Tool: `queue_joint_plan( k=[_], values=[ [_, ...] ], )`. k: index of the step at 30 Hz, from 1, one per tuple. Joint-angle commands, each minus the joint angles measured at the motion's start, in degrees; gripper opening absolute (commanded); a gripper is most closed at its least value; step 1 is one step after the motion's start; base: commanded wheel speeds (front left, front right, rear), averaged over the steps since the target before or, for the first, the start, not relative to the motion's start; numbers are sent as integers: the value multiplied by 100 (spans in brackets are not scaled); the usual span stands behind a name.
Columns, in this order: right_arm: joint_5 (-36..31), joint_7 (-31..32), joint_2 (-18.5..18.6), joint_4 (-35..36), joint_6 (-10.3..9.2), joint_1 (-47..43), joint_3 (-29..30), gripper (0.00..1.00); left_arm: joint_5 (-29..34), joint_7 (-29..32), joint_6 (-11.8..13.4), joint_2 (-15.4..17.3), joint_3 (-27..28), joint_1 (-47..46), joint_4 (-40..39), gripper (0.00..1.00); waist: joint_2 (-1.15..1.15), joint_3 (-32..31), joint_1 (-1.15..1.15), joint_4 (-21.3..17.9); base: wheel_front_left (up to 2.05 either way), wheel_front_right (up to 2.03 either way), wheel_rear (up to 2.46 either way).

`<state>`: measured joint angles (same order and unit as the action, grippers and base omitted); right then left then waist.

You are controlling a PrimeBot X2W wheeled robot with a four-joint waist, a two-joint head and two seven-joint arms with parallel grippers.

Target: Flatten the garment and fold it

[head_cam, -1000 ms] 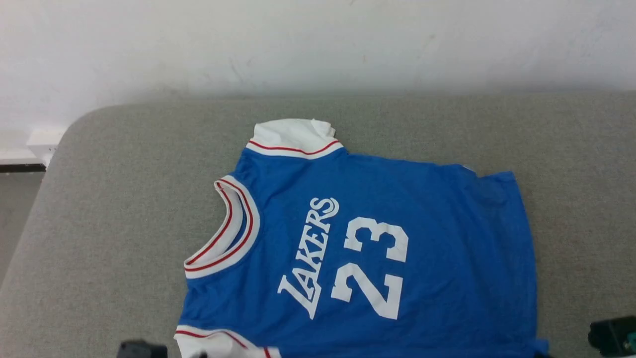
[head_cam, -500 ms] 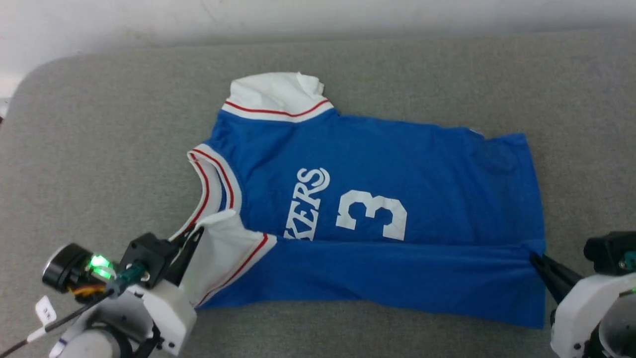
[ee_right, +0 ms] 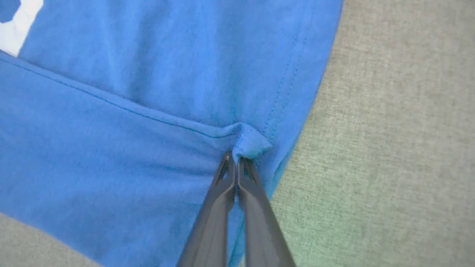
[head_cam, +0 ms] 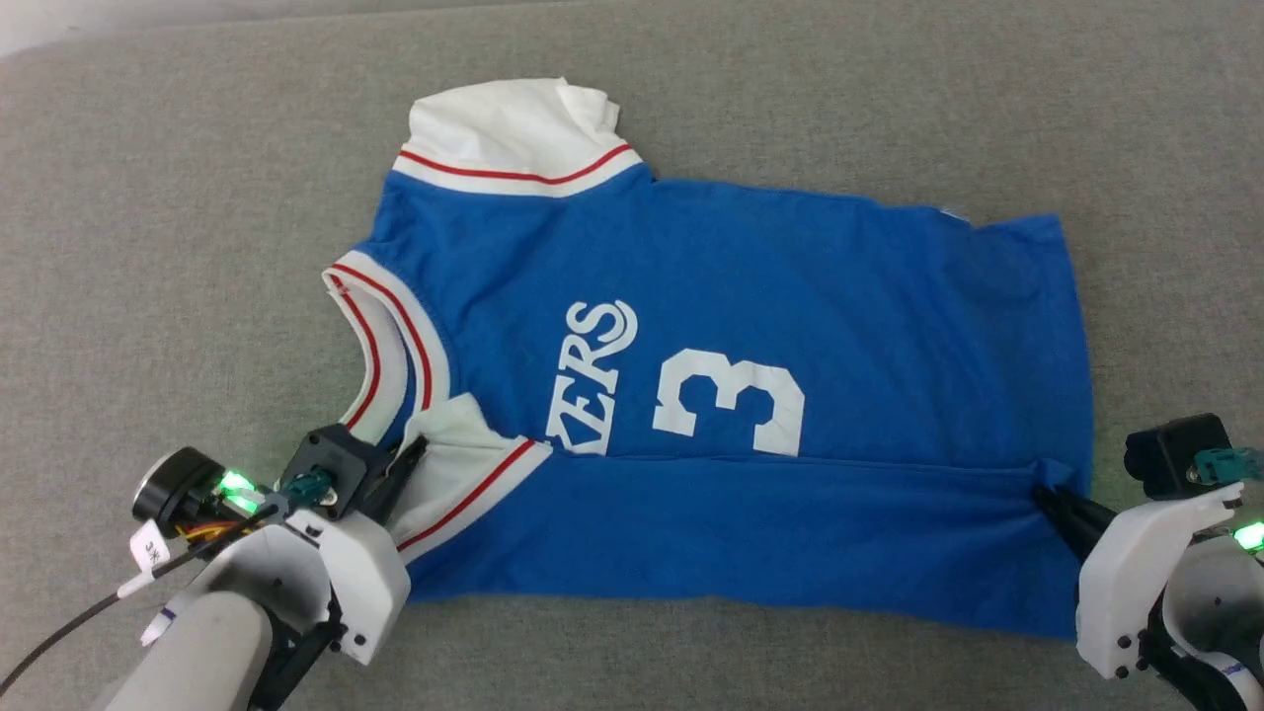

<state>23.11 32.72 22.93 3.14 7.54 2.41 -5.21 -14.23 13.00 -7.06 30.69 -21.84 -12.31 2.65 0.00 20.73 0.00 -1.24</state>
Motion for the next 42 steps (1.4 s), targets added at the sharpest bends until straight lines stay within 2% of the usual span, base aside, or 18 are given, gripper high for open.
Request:
queue_joint_plan(
  k=[1,7,8,9,11,14,15,16,17,18,23,31,35,38,42],
  values=[
    [22,62,-7,-138,-5,19,-67,0,-15,30,-24,2,-46,-43,127,0,0,15,0,24,0,0,0],
    [86,83,-19,-350,-5,118,-135,0,-244,-138,-33,-108,-162,-285,619,0,0,27,0,90,0,0,0],
    [108,74,-38,-373,-5,134,-133,18,-286,-187,-33,-139,-151,-304,662,0,0,15,0,94,0,0,0],
    [120,35,-51,-382,-5,153,-122,100,-330,-241,-22,-177,-128,-316,694,0,0,-6,0,99,0,0,0],
    [156,-40,-40,-386,-5,182,-149,100,-388,-326,35,-232,-78,-314,741,19,0,-74,0,99,0,0,0],
    [239,-154,-52,-313,-5,165,-133,100,-549,-491,152,-335,55,-232,722,39,0,-223,0,91,0,0,0],
    [259,-180,-50,-270,-5,136,-119,100,-599,-546,197,-361,104,-190,687,49,0,-289,0,89,0,0,0],
    [273,-217,-49,-206,-5,101,-94,100,-673,-597,246,-395,167,-133,635,76,0,-348,0,85,0,0,0],
    [283,-265,-63,-130,-5,59,-46,100,-745,-652,298,-426,231,-66,566,94,0,-407,0,81,0,0,0],
    [278,-312,-82,-49,-5,6,13,100,-796,-718,360,-448,295,8,484,100,0,-465,0,77,0,0,0],
    [-20,-829,-302,438,-5,-327,450,100,-932,-1285,826,-581,695,508,-53,100,0,-719,0,60,0,0,0],
    [-975,-2381,-1169,973,-5,-1002,999,100,-738,-2436,1602,-848,1147,1497,-742,100,0,-1035,0,75,0,0,0],
    [-1429,-3083,-1613,968,-5,-1252,1165,100,-535,-2718,1918,-1048,1279,1920,-908,100,0,-1117,0,101,0,0,0],
    [-1640,-3420,-1800,909,-5,-1384,1213,100,-395,-2771,2031,-1142,1308,2196,-930,100,0,-1129,0,117,0,0,0],
    [-1780,-3553,-1899,809,-5,-1430,1221,100,-339,-2637,1951,-1065,1188,2324,-750,100,0,-1101,0,129,0,0,0]
  ],
)
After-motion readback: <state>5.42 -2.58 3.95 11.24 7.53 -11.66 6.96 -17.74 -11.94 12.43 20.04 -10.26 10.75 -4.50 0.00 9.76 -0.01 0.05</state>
